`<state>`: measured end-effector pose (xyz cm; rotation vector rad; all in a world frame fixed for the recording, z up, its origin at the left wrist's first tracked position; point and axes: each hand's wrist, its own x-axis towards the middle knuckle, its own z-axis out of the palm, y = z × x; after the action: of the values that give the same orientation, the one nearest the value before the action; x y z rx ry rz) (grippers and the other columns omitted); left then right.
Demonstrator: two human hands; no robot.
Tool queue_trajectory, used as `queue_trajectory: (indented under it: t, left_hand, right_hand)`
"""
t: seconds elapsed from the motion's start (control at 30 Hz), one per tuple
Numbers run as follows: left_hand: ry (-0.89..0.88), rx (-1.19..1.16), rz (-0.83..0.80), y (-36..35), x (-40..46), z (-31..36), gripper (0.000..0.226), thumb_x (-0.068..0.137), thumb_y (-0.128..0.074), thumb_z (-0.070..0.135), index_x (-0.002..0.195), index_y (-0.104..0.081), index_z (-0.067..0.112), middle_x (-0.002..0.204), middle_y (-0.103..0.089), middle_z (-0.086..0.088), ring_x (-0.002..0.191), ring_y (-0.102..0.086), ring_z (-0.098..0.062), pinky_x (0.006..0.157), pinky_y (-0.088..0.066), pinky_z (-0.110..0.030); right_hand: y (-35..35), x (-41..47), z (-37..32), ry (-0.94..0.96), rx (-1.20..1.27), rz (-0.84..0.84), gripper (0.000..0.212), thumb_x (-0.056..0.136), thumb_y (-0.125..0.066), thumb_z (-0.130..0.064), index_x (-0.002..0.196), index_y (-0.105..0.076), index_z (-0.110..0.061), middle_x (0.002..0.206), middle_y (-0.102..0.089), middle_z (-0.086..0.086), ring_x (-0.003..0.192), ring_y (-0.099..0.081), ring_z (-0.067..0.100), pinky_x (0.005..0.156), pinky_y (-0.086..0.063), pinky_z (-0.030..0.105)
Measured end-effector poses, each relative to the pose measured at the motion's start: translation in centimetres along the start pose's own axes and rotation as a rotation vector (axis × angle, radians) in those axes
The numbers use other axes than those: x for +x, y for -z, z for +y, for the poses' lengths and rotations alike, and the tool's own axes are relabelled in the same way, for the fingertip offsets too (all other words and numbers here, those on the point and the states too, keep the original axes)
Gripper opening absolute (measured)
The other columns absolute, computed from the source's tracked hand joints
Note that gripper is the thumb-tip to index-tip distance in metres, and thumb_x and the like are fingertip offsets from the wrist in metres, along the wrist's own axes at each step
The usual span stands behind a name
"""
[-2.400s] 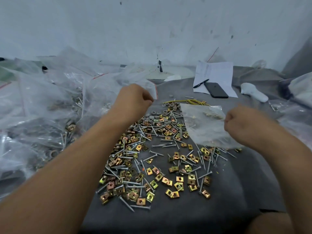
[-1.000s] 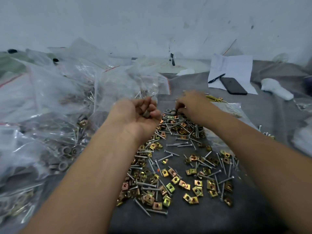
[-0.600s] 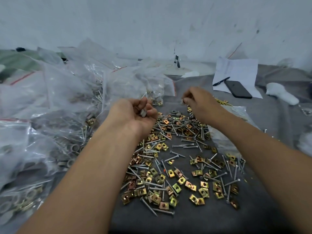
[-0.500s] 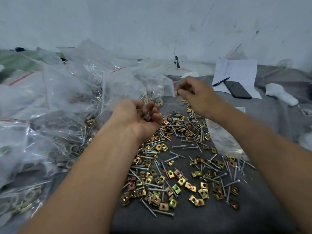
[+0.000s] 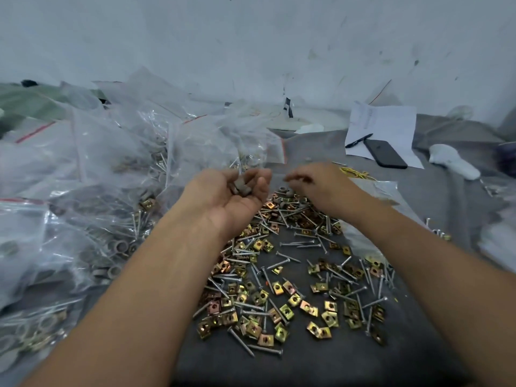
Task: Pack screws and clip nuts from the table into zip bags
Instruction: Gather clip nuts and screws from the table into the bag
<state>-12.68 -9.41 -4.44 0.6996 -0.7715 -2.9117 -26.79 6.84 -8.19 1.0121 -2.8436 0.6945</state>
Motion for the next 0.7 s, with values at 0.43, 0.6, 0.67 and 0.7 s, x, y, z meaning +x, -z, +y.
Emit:
queue_trajectory:
  t: [0.43,0.6,0.67,0.7]
  left_hand:
    - [0.02,0.049,0.017,-0.1,0.0,-0.3,0.029,0.11,-0.042,0.004,0.107,-0.065,-0.014,0.084,-0.069,-0.022,0.07,-0.067,-0.025,0.058,-0.06,-0.026]
    - [0.119,0.118,0.021,-0.4,-0.5,-1.4,0.04,0.112,-0.033,0.018,0.117,-0.06,-0.01,0.102,-0.064,-0.027,0.081,-0.062,-0.031,0.069,-0.054,-0.033]
    - [0.157,0.106,-0.019,-0.7,-0.5,-1.9,0.041,0.112,-0.032,0.019,0.126,-0.058,-0.009,0.101,-0.063,-0.025,0.077,-0.061,-0.03,0.066,-0.053,-0.032]
    - [0.173,0.084,-0.041,-0.9,-0.5,-2.2,0.039,0.111,-0.031,0.017,0.125,-0.058,-0.007,0.092,-0.063,-0.022,0.069,-0.06,-0.028,0.061,-0.051,-0.029]
  right_hand:
    - [0.0,0.1,0.9,-0.138,0.327,0.277,0.007,0.089,-0.08,-0.024,0.095,-0.077,-0.021,0.084,-0.076,-0.006,0.076,-0.072,0.008,0.077,-0.059,0.027]
    - [3.7,-2.6,-3.6,0.12,0.656,0.235,0.016,0.088,-0.081,-0.016,0.103,-0.078,-0.012,0.093,-0.08,0.001,0.087,-0.076,0.013,0.078,-0.06,0.023]
    - [4.3,-4.2,-5.4,0.23,0.543,0.08,0.021,0.088,-0.082,-0.016,0.108,-0.077,-0.013,0.1,-0.079,-0.001,0.096,-0.075,0.013,0.088,-0.059,0.026]
    - [4.5,-4.8,-5.8,0.228,0.501,0.002,0.023,0.09,-0.079,-0.019,0.112,-0.076,-0.015,0.104,-0.078,-0.002,0.1,-0.074,0.011,0.091,-0.058,0.026]
